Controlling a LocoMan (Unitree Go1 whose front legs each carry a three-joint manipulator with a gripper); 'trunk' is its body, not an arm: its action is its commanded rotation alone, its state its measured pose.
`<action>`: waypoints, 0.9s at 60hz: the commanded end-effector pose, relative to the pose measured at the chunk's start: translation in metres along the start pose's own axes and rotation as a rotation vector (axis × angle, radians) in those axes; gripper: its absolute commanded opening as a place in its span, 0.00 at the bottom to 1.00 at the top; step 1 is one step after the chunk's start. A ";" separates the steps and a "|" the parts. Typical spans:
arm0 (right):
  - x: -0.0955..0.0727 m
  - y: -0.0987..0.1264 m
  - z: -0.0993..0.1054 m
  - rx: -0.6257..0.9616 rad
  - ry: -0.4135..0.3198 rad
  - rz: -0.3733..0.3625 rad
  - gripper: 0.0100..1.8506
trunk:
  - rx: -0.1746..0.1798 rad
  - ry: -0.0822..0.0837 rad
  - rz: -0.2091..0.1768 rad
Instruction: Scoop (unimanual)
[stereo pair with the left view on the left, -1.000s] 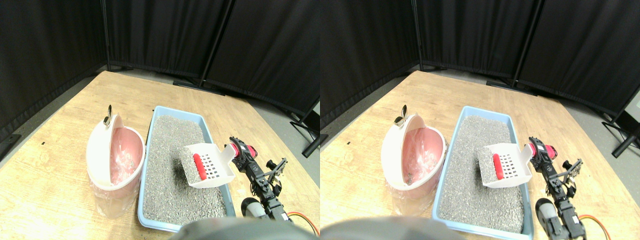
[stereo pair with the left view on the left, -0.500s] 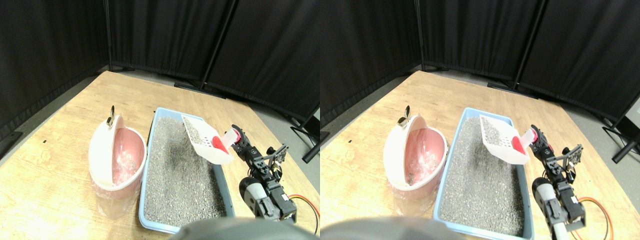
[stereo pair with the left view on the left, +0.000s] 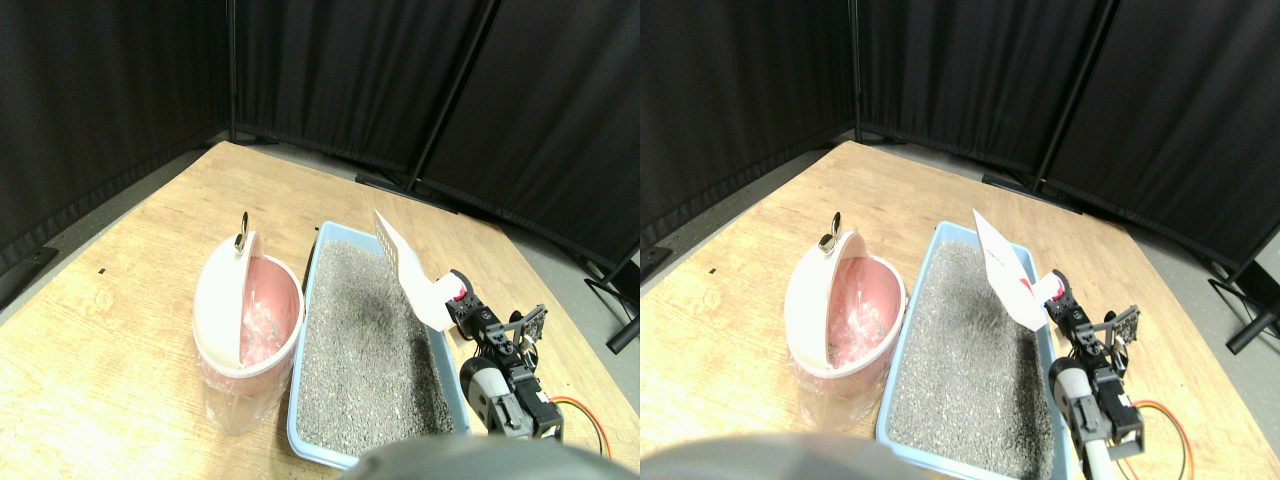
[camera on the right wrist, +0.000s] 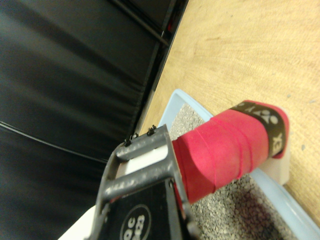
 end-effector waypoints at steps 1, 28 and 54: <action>0.002 0.008 0.006 0.060 -0.037 0.051 0.02 | -0.013 0.011 0.021; 0.005 0.005 0.007 0.383 0.040 0.082 0.02 | -0.011 0.015 0.018; 0.002 0.010 0.007 0.500 0.045 0.048 0.02 | -0.011 0.017 0.025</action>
